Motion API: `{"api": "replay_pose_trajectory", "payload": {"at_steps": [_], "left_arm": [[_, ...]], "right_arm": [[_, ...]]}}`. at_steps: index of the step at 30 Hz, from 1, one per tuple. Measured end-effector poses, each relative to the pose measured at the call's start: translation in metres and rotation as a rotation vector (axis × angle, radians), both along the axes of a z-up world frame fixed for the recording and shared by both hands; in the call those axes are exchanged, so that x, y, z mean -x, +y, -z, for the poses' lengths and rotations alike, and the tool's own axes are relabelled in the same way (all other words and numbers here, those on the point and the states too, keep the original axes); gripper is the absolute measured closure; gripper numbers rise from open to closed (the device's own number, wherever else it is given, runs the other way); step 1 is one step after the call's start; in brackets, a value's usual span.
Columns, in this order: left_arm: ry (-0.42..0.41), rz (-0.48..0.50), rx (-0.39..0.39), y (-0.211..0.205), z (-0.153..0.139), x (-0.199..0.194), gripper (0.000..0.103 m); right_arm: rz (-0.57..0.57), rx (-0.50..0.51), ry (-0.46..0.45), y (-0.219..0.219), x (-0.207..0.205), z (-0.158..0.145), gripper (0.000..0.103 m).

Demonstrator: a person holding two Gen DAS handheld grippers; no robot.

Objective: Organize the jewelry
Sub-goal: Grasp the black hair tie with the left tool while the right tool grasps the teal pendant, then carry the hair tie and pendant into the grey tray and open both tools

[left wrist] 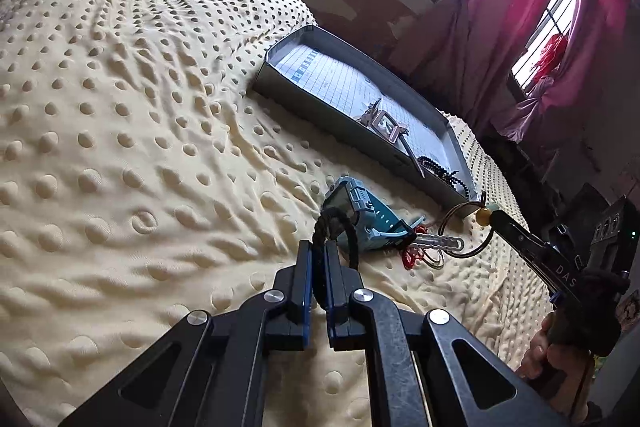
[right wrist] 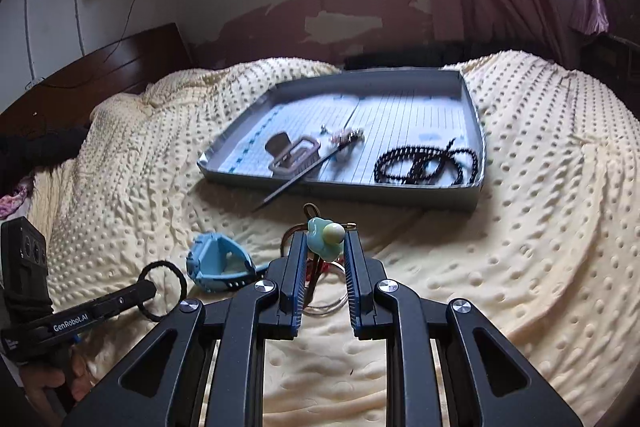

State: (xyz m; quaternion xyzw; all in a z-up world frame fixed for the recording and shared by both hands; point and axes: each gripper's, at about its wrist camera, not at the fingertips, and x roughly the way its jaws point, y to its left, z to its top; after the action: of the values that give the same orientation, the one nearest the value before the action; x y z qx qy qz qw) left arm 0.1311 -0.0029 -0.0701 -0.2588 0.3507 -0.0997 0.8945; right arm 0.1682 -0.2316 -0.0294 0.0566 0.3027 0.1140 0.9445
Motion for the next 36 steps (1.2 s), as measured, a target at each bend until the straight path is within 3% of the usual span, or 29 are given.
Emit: {"api": "replay_pose_trajectory", "payload": {"at_steps": [8, 16, 22, 29, 36], "left_arm": [[-0.138, -0.014, -0.041, -0.005, -0.022, 0.022, 0.098], [-0.172, 0.014, -0.083, -0.02, -0.047, 0.016, 0.098], [-0.188, 0.043, -0.11, -0.044, -0.077, -0.027, 0.098], [-0.117, 0.099, -0.129, -0.073, -0.094, -0.099, 0.098], [-0.076, 0.119, -0.12, -0.109, -0.087, -0.15, 0.098]], "right_arm": [[0.024, -0.044, -0.074, -0.012, 0.013, -0.018, 0.087], [0.036, -0.113, -0.108, -0.024, 0.023, -0.025, 0.087], [0.094, -0.176, -0.157, -0.042, 0.014, -0.028, 0.087], [0.204, -0.215, -0.141, -0.071, -0.015, -0.017, 0.087], [0.224, -0.233, -0.099, -0.085, -0.051, -0.007, 0.087]]}}
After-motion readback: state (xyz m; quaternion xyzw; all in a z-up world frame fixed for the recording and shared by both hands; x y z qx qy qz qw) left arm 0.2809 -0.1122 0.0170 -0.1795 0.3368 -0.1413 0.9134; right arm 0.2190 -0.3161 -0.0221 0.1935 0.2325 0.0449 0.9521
